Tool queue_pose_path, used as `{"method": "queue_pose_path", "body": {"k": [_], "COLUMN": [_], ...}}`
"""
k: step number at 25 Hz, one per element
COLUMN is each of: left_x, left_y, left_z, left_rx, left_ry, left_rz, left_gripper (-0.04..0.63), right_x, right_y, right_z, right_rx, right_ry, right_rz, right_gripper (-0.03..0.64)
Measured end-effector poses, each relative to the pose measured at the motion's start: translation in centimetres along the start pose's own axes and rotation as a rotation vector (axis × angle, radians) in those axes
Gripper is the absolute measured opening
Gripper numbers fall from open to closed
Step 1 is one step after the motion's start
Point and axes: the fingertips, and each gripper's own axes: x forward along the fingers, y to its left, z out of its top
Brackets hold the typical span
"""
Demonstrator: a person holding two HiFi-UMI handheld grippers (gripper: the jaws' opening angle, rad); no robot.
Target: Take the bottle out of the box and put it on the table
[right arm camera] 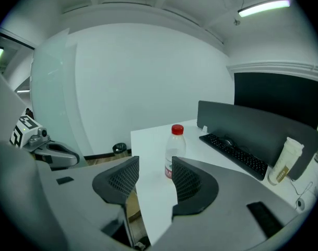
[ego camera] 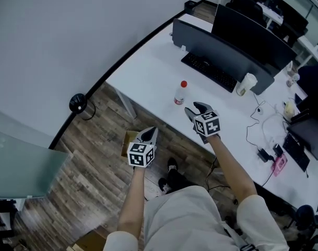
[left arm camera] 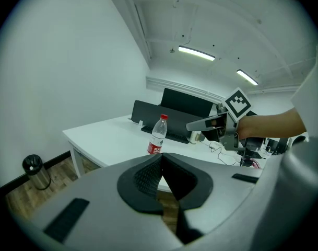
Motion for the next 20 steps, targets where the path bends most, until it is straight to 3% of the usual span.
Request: {"method": "queue_pose_path", "body": {"k": [20], "left_x": [-4.3], "left_y": [-3.6], "left_z": [-0.7], "left_rx": [0.019], "left_ry": [-0.054], "left_rz": [0.03], "left_gripper": [0.014], "right_x": [-6.2], "right_y": [7.1], "right_z": [-6.7], "right_rx": [0.106], "right_ry": [-0.078], "right_rz": [0.016], "right_gripper": [0.056]}}
